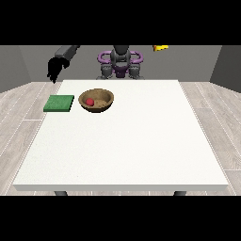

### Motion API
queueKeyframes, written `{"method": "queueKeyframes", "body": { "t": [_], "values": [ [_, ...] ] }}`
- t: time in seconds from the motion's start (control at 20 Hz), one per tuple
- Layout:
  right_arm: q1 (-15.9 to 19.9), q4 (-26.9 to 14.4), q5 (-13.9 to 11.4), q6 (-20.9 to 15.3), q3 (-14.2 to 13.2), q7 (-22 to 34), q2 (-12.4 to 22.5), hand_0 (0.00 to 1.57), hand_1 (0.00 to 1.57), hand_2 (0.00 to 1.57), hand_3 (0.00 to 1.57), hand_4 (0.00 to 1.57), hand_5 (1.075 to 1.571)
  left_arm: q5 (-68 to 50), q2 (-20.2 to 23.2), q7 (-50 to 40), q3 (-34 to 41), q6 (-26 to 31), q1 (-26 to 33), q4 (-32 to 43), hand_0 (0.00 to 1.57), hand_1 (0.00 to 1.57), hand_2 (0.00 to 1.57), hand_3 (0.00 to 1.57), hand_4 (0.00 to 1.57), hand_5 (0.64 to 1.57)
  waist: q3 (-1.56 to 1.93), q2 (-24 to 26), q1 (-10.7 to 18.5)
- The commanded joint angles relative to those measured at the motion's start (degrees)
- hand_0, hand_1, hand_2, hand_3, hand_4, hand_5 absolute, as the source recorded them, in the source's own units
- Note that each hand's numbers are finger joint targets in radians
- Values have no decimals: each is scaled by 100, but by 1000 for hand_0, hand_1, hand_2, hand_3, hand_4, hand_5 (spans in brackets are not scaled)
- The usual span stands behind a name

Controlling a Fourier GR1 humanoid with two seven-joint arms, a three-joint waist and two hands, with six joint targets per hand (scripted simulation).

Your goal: Pick the cup and pour the ball into the bowl, then pick the bowl and place it on the pad

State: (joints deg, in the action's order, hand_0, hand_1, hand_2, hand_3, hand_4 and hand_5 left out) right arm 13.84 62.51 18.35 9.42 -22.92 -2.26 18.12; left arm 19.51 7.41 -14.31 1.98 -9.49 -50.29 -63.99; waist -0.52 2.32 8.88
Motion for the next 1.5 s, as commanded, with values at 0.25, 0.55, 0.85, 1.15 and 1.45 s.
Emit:
{"method": "queueKeyframes", "body": {
  "t": [0.25, 0.55, 0.85, 1.15, 1.45],
  "values": [
    [117, -404, -63, -465, -63, -703, -571, 0, 0, 0, 0, 737, 1565, -2301, 1047, 602, 1534, 2029, 82, -243, 0, 0, 0, 0, 1055, 1558, 52, -836, 552],
    [450, -1325, -142, -251, -31, -1329, -542, 0, 0, 0, 0, 694, 1566, -2881, 1752, 25, 1902, 2609, 10, -399, 0, 0, 0, 0, 993, 1561, 57, -915, 403],
    [737, -1976, -292, -396, 104, -1880, -762, 0, 0, 0, 0, 565, 1560, -3110, 1938, 222, 2009, 2835, 631, -646, 0, 0, 0, 0, 1011, 1535, 56, -1034, 338],
    [1145, -2784, -275, -72, 75, -2409, -615, 0, 0, 0, 0, 509, 1552, -3283, 2216, 47, 2171, 2626, 544, -952, 0, 0, 0, 0, 1019, 1533, 58, -1388, 152],
    [1416, -2804, -294, 40, 100, -2731, -495, 0, 0, 0, 0, 449, 1546, -3457, 2513, 222, 2347, 2742, 388, -1033, 0, 0, 0, 0, 1018, 1540, 59, -1953, 73]
  ]
}}
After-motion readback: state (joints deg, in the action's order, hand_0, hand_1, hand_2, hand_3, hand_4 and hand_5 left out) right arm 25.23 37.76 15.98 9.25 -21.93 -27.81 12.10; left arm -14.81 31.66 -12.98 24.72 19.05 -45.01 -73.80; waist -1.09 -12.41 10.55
